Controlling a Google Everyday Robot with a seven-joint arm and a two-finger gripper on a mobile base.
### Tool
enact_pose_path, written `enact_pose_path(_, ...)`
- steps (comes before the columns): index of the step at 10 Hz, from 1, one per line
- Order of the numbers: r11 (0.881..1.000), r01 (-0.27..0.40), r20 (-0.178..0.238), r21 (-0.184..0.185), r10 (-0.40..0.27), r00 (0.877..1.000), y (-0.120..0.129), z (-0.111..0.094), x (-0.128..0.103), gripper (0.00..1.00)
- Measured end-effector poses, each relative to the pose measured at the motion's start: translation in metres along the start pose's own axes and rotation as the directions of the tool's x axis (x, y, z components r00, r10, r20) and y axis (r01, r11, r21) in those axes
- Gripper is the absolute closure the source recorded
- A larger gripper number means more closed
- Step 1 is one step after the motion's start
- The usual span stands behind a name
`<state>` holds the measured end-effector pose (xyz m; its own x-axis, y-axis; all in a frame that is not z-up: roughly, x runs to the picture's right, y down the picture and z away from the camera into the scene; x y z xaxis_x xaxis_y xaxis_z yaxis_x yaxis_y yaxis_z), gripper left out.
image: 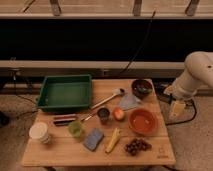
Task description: Place brush in tray
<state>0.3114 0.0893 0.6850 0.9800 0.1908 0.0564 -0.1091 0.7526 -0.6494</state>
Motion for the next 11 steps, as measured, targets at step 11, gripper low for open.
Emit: enact_pose_path(11, 0.997, 0.072, 0.02, -0.02, -0.072, 0.997, -0.015, 0.002, -0.022, 0.2)
